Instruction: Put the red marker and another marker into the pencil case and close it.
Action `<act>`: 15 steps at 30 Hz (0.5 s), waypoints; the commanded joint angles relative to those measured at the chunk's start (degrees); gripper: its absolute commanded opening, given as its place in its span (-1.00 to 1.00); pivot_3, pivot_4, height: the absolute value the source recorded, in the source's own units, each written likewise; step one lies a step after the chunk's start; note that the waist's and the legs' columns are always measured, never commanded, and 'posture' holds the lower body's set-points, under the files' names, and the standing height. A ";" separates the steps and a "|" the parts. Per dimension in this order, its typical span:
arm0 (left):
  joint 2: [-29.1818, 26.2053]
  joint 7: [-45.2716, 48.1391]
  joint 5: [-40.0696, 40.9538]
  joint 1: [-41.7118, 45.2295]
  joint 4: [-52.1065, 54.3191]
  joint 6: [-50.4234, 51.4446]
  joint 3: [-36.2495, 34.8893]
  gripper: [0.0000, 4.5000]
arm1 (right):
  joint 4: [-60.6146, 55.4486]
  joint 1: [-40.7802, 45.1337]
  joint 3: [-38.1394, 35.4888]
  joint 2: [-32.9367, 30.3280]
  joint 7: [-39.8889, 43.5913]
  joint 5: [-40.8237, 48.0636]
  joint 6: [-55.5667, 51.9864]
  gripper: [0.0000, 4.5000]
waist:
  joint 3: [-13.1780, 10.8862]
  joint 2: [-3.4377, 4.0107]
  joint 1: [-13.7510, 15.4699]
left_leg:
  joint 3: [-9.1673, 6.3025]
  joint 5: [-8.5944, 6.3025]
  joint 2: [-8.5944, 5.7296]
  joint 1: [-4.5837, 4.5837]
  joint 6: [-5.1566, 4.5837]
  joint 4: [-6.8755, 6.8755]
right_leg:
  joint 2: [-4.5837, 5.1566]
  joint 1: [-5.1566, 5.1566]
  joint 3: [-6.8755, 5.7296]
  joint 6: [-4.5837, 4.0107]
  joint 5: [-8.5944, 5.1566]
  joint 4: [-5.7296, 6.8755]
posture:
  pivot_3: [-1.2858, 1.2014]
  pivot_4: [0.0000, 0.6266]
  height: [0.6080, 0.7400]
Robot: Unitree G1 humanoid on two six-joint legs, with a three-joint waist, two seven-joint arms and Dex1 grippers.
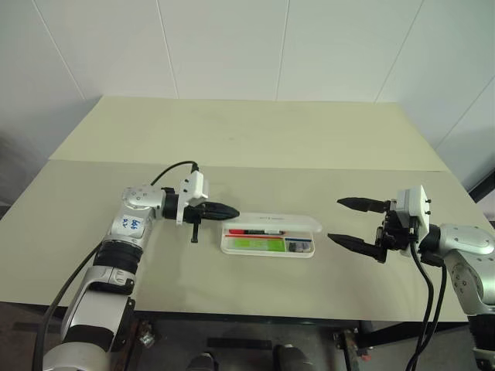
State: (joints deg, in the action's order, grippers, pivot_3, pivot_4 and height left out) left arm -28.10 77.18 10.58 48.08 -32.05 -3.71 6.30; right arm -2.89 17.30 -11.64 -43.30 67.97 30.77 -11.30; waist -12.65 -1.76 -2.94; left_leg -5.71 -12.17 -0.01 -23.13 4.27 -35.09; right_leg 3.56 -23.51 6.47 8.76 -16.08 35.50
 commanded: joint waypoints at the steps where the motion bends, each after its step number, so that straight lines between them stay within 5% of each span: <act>1: 0.15 -1.29 -2.11 -0.16 2.87 0.58 1.98 -0.98 | -2.26 -0.12 -1.09 0.17 -0.65 0.95 0.41 1.00 | 0.00 0.00 0.02 | 0.00 0.00 0.00 0.00 0.00 0.00 | 0.00 0.00 0.00 0.00 0.00 0.00 | 0.03 -0.52 1.00; 15: 2.68 -6.65 -8.32 -2.50 8.65 9.53 9.53 -0.98 | -6.30 -4.79 -2.38 1.83 -4.72 1.51 0.84 1.00 | 0.00 0.00 -0.04 | 0.00 0.00 0.00 0.02 0.00 -0.01 | 0.00 0.02 0.02 0.00 -0.01 0.01 | 0.03 -0.52 1.00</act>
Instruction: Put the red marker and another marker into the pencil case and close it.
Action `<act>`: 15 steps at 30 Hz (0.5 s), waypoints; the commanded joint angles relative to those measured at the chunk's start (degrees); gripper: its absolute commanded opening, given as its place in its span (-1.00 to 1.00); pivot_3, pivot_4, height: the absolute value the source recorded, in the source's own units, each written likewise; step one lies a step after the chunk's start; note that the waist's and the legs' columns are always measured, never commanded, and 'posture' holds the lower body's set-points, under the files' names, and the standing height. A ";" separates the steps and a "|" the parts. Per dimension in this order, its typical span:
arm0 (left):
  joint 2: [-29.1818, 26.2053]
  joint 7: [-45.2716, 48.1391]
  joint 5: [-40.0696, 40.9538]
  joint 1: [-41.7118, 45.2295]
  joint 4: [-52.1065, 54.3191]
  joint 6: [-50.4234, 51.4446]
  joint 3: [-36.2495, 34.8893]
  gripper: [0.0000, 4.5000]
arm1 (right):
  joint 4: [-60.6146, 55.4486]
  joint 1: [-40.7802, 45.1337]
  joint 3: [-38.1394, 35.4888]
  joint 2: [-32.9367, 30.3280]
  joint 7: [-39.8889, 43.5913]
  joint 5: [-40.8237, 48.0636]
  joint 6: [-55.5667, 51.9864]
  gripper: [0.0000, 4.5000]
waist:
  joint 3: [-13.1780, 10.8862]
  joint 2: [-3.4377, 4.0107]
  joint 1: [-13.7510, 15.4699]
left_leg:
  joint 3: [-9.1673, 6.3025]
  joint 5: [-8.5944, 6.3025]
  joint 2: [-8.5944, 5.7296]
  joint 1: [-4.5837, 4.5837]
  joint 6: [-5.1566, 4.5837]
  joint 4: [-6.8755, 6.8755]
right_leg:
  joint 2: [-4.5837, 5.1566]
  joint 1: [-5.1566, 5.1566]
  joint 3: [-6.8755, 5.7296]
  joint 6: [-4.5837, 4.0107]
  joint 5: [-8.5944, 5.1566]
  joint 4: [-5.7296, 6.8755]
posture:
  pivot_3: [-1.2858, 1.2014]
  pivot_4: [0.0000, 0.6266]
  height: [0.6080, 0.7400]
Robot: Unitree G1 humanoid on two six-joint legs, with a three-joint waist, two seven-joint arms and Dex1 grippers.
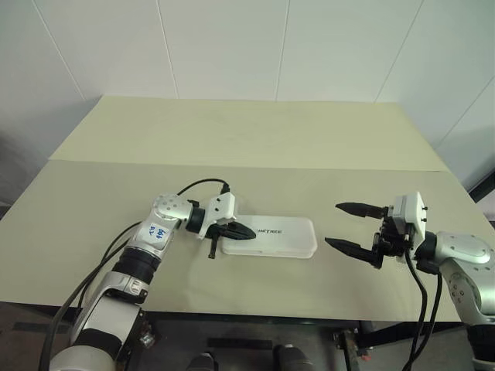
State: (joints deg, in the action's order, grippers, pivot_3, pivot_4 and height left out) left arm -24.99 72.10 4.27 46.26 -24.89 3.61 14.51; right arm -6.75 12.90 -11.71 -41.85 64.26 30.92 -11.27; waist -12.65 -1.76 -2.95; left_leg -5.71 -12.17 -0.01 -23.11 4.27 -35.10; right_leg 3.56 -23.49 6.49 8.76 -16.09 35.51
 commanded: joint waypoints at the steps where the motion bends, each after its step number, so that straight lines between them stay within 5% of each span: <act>1: -0.59 -1.97 -2.40 -0.75 1.53 2.60 1.49 -0.98 | -2.66 -0.60 -2.40 0.50 -1.32 1.45 0.84 1.00 | 0.00 0.00 -0.04 | 0.01 0.00 0.00 0.01 0.00 -0.01 | 0.00 0.01 0.01 -0.01 0.00 0.00 | 0.03 -0.52 1.00; 8: -1.15 -2.70 -2.67 -1.94 2.98 5.82 2.25 -0.98 | -3.27 -1.53 -2.29 1.28 -2.49 1.36 1.42 1.00 | 0.01 0.00 -0.06 | 0.00 0.01 0.00 0.05 -0.01 -0.03 | 0.00 0.05 0.01 -0.10 -0.05 0.00 | 0.03 -0.52 1.00; 15: 1.06 -3.12 10.55 -1.03 6.96 8.58 -9.35 -0.98 | -1.43 0.17 -1.17 1.22 -1.58 0.97 1.71 1.00 | 0.00 0.00 -0.11 | 0.00 0.01 0.00 0.01 -0.02 -0.02 | 0.00 0.02 0.01 -0.10 -0.04 0.00 | 0.03 -0.52 1.00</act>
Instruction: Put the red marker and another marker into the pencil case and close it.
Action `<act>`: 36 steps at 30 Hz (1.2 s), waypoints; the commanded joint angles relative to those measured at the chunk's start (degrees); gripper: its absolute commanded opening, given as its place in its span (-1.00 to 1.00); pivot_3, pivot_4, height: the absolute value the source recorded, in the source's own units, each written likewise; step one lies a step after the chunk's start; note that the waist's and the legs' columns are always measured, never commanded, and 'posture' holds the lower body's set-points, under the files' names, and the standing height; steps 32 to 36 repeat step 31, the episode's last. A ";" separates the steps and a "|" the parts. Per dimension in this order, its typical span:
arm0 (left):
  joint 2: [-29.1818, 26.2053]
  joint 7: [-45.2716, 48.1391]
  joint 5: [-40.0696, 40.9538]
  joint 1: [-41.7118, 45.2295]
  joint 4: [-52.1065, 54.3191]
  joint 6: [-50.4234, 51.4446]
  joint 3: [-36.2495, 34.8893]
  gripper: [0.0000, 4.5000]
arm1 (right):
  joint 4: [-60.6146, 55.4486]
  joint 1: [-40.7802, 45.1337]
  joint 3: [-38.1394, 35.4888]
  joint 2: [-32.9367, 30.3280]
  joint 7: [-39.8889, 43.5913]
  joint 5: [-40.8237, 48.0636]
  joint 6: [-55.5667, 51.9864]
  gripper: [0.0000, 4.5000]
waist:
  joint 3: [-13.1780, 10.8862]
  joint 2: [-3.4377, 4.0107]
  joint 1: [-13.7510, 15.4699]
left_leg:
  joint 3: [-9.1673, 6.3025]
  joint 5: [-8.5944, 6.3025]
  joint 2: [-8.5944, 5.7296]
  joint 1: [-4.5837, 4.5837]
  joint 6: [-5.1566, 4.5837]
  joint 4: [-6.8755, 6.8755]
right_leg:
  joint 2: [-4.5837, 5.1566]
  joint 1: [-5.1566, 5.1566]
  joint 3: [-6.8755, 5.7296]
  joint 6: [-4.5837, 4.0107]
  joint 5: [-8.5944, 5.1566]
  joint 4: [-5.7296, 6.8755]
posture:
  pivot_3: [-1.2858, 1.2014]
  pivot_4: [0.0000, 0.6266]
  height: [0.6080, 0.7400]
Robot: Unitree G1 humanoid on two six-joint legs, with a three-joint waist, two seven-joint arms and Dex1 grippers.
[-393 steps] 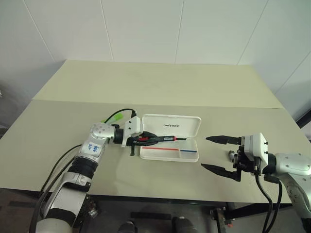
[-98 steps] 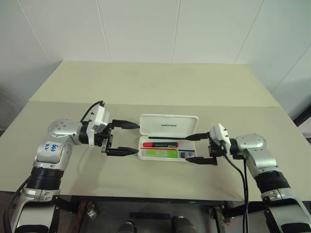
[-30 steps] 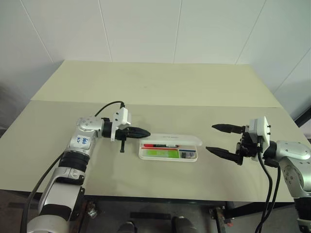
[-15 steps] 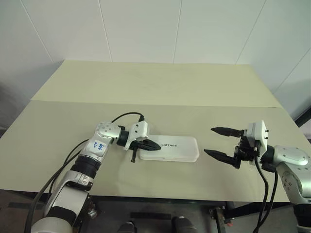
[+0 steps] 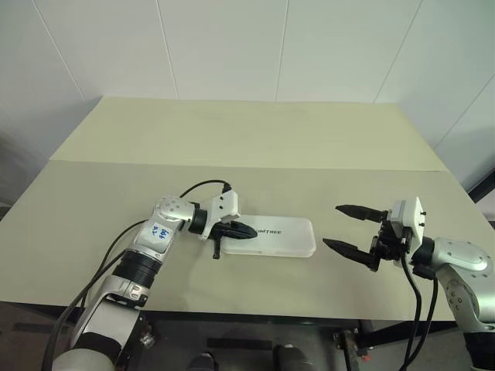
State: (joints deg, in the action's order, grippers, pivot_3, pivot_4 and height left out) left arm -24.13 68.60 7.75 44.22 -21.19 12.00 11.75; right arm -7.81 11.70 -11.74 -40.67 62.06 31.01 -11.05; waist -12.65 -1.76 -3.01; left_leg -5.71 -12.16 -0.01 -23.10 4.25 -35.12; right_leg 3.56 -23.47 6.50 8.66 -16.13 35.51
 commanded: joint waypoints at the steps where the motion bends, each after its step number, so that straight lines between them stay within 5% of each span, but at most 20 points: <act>1: 0.10 0.27 9.53 1.11 4.00 1.79 -8.67 -0.98 | 0.16 1.86 -0.96 -0.06 1.00 0.84 1.52 1.00 | 0.00 0.00 -0.07 | 0.00 0.00 0.00 -0.02 0.00 0.00 | 0.00 -0.02 0.00 0.02 0.01 0.00 | 0.03 -0.52 1.00; 5: -3.37 1.69 16.62 -1.01 7.53 6.03 -15.25 -0.98 | 2.30 3.93 -0.33 -0.53 2.73 0.47 1.71 1.00 | 0.00 0.00 -0.29 | -0.01 0.00 0.04 0.02 0.00 0.06 | -0.01 -0.03 -0.03 0.04 0.02 0.02 | 0.03 -0.52 1.00; 19: -11.93 2.12 22.74 -12.52 15.91 3.66 -24.75 0.99 | 8.69 8.55 -1.80 -2.28 6.01 -0.09 2.33 1.00 | 0.00 0.01 0.06 | -0.01 -0.01 0.03 0.02 0.02 0.06 | 0.01 -0.02 -0.03 0.02 0.00 0.00 | 0.03 -0.52 1.00; 36: -15.85 3.51 21.00 -15.58 12.86 0.00 -24.76 0.99 | 9.71 9.30 -1.24 -4.71 8.06 -0.57 2.78 1.00 | 0.00 0.01 -0.25 | 0.02 -0.01 0.04 0.04 0.02 0.07 | 0.02 -0.02 -0.01 -0.40 -0.22 -0.01 | 0.03 -0.52 1.00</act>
